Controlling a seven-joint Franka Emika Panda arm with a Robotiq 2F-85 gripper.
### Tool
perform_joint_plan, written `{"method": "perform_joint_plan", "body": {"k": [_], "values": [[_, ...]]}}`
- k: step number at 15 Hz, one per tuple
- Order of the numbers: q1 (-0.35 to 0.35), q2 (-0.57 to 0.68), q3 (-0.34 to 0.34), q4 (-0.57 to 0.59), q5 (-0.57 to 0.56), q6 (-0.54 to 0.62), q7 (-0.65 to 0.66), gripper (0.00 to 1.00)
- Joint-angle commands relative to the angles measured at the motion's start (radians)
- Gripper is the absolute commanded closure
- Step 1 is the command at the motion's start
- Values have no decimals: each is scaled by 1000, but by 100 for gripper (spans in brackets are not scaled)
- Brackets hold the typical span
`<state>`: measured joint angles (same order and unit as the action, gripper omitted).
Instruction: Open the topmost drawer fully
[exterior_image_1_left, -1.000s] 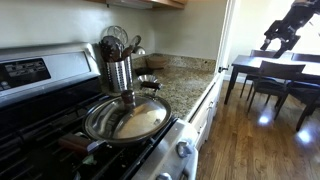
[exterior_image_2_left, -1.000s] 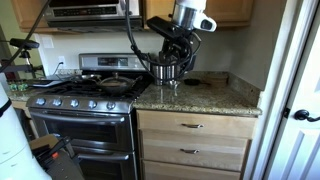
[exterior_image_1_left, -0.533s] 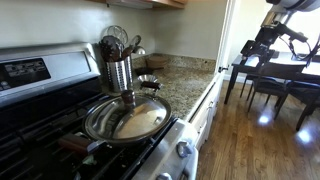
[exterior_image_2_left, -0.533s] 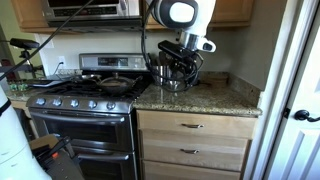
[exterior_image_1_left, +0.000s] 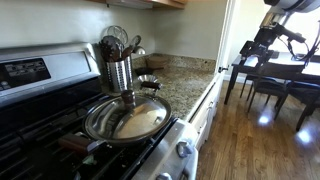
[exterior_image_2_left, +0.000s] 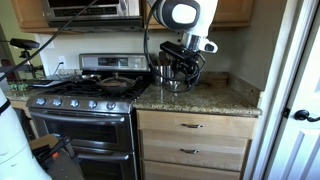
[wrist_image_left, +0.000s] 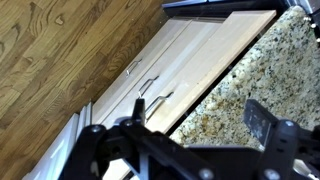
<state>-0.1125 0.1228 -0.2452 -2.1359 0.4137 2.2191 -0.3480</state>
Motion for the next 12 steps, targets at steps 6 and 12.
{"method": "perform_joint_plan", "body": {"k": [6,12], "values": [[-87,223,100,115,106,84,56,0],[-131,389,150,229,95,189,130,0]]}}
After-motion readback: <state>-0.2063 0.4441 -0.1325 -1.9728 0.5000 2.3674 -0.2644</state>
